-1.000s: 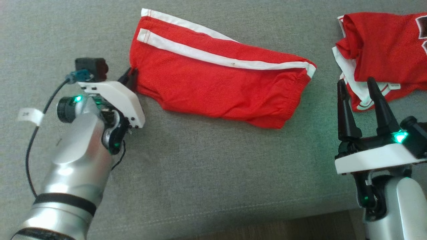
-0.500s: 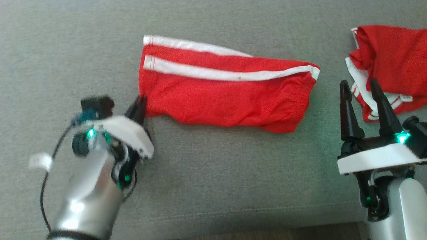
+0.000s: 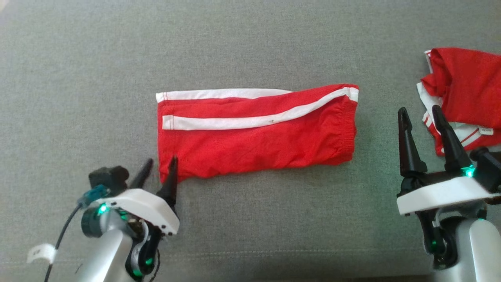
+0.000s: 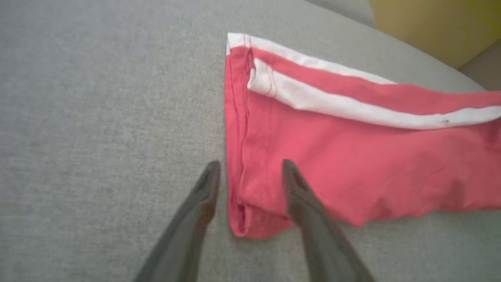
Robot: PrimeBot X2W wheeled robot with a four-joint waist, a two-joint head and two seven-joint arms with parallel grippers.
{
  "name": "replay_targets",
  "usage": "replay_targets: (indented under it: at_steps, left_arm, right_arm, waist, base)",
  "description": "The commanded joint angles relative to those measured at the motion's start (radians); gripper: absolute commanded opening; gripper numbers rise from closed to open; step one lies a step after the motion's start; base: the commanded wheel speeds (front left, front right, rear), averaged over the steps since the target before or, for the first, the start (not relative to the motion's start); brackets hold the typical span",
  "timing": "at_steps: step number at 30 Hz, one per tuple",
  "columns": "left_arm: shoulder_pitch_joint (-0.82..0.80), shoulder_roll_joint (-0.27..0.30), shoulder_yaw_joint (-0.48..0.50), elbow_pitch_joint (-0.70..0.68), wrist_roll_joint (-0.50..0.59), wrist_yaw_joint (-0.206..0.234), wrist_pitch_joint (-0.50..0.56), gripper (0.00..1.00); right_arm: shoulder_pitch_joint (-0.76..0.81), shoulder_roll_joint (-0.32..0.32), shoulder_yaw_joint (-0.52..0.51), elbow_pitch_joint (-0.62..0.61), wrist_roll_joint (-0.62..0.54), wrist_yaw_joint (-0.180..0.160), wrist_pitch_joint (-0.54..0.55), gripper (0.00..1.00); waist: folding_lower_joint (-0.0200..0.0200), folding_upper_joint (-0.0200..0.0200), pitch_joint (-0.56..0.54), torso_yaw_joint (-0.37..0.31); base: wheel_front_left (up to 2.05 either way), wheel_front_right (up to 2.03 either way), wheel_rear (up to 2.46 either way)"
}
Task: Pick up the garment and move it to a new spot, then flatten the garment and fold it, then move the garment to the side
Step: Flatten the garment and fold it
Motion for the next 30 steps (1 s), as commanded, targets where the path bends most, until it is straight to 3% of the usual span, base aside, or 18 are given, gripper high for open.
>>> replay_targets:
  at_steps: [1, 8, 13, 30]
  left_arm:
    - [-0.019, 0.028, 0.044, -0.053, 0.007, 0.01, -0.018, 1.0]
    - [0.0, 0.066, 0.085, -0.195, 0.1, 0.084, -0.148, 1.0]
    - [0.033, 0.095, 0.115, -0.287, 0.171, 0.124, -0.175, 1.0]
    - [0.111, 0.144, 0.093, -0.39, 0.217, 0.149, -0.138, 1.0]
  right_arm:
    - [-0.011, -0.004, 0.024, -0.04, -0.009, -0.001, 0.005, 1.0]
    - [-0.005, -0.004, 0.031, -0.043, -0.05, -0.001, 0.022, 1.0]
    - [0.016, -0.004, 0.033, -0.052, -0.077, -0.001, 0.04, 1.0]
    - [0.057, -0.004, 0.021, -0.078, -0.101, -0.001, 0.07, 1.0]
  waist:
    - [0.0, 0.0, -0.006, 0.0]
    - [0.0, 0.0, -0.054, 0.003]
    - [0.0, 0.0, -0.1, 0.004]
    - [0.0, 0.0, -0.125, 0.007]
  base:
    - [0.0, 0.0, 0.0]
    - [0.0, 0.0, 0.0]
    - [0.0, 0.0, 0.0]
    - [0.0, 0.0, 0.0]
